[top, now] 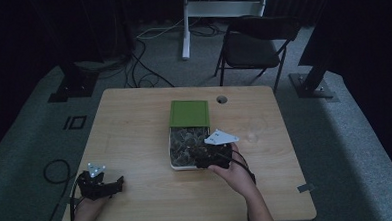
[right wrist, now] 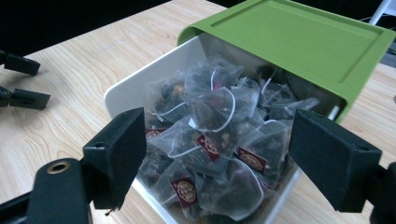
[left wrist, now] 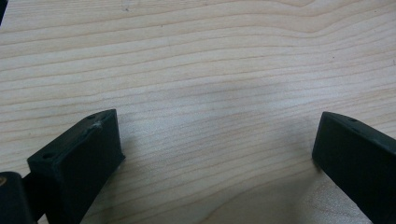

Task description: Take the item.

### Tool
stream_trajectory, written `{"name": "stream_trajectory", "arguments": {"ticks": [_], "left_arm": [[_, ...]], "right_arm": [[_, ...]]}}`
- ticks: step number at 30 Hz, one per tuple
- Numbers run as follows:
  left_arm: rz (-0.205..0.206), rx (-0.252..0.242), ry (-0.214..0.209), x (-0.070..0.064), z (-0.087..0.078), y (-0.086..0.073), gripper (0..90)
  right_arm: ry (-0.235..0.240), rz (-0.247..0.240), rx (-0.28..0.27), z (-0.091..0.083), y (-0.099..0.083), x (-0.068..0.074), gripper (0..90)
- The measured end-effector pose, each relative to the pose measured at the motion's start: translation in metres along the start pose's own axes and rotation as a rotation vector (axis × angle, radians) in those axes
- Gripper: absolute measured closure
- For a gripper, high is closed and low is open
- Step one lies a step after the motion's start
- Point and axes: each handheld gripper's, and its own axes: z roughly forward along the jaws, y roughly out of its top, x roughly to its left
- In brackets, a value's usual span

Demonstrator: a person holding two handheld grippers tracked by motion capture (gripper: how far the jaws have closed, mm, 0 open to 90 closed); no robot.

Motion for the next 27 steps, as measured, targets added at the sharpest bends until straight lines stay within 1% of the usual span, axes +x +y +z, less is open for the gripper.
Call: {"name": "stream_trajectory", "arguments": {"ticks": [1,6,9,10,17,20,22,27], "left_arm": [[0.000,0.000,0.000,0.000,0.000,0.000,1.9],[0.000,0.000,0.000,0.000,0.000,0.000,1.9],[0.001,0.000,0.000,0.000,0.000,0.000,1.9],[0.001,0.000,0.000,0.000,0.000,0.000,2.0],[0.000,-0.001,0.000,0.000,0.000,0.000,2.0],[0.000,-0.001,0.000,0.000,0.000,0.000,1.9],[0.001,0.000,0.000,0.000,0.000,0.000,1.9],[0.002,0.001,0.000,0.000,0.000,0.000,1.9]], "right_arm": [[0.002,0.006,0.000,0.001,0.000,0.000,18.8],[0.001,0.005,0.003,0.007,0.002,0.002,19.1],[-0.027,-0.003,0.014,0.011,0.003,0.002,21.0],[-0.032,0.001,0.015,0.012,0.004,0.003,21.4],[-0.039,-0.003,0.026,0.023,0.006,0.006,25.6],[-0.052,0.008,0.036,0.027,0.006,0.005,29.7],[-0.056,0.011,0.042,0.030,0.005,0.004,34.3],[-0.070,0.026,0.044,0.036,0.003,0.002,40.4]]}}
